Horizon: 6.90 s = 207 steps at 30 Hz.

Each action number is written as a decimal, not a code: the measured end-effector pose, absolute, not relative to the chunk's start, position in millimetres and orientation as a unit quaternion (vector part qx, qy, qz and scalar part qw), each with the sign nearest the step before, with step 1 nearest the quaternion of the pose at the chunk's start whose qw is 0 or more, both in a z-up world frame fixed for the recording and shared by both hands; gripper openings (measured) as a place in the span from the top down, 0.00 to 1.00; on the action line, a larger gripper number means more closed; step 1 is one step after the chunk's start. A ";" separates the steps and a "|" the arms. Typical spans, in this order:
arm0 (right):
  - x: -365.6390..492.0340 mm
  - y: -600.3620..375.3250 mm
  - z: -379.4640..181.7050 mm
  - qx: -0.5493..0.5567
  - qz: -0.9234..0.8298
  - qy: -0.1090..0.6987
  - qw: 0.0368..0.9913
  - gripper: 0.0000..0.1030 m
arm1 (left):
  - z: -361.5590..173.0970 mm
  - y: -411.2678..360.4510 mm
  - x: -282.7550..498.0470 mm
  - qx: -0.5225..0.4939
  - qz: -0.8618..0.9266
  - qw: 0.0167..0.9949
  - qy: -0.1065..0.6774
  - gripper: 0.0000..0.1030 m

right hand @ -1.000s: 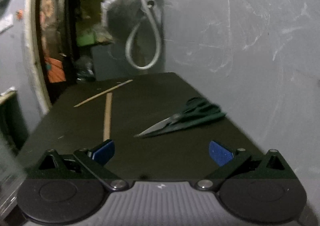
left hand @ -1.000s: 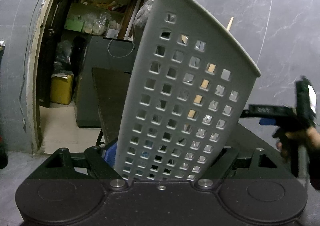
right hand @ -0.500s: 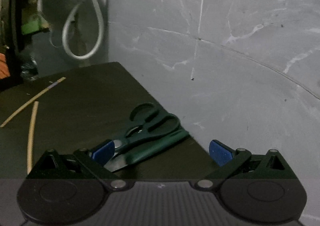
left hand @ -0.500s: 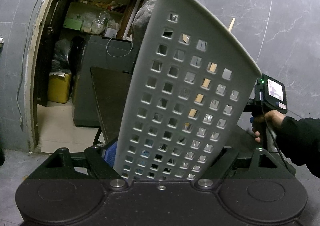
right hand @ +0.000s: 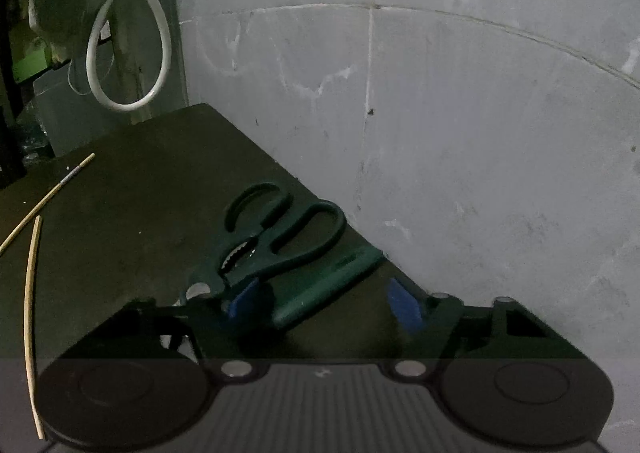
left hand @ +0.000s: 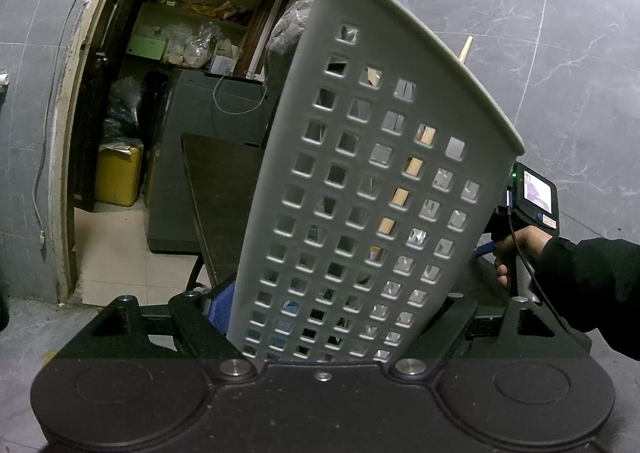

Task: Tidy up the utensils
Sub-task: 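Close the right tool on the green-handled utensil beside the scissors, then lift the green-handled utensil with the right tool toward the basket, then lower the utensil into the white basket with the right tool while the left tool holds it, then move the right tool back over the table toward the scissors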

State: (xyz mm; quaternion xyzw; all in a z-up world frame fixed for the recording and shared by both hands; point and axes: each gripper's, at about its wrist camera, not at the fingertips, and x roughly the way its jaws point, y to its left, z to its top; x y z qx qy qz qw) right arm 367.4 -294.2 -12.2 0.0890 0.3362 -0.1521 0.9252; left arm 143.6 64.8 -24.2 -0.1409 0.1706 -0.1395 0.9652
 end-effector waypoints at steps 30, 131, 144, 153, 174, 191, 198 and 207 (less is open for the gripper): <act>197.7 -168.4 -12.8 -0.389 0.046 0.315 0.865 0.81 | -24.5 62.3 141.8 -0.145 -0.137 0.965 0.169 0.18; 121.4 -174.6 168.7 0.091 0.368 -0.046 0.924 0.87 | -26.9 62.8 140.5 -0.152 -0.125 0.966 0.168 0.15; 131.5 -148.0 137.8 0.101 0.398 -0.022 0.911 0.87 | -27.1 62.9 140.3 -0.152 -0.125 0.966 0.168 0.15; 133.1 -142.2 107.2 0.097 0.382 -0.005 0.919 0.87 | -26.8 62.5 140.6 -0.152 -0.125 0.966 0.168 0.15; 113.7 -137.3 79.8 0.067 0.373 -0.014 0.925 0.87 | -26.2 62.9 138.8 -0.150 -0.124 0.966 0.168 0.15; 109.7 -139.2 72.8 0.065 0.371 -0.012 0.926 0.61 | -24.8 63.6 137.0 -0.150 -0.122 0.967 0.168 0.16; 100.6 -156.1 72.3 0.083 0.353 -0.036 0.931 0.37 | -24.5 63.8 136.6 -0.149 -0.121 0.967 0.169 0.16; 99.2 -212.9 48.1 0.138 0.269 -0.024 0.953 0.00 | -22.1 59.3 135.7 -0.143 -0.115 0.968 0.171 0.16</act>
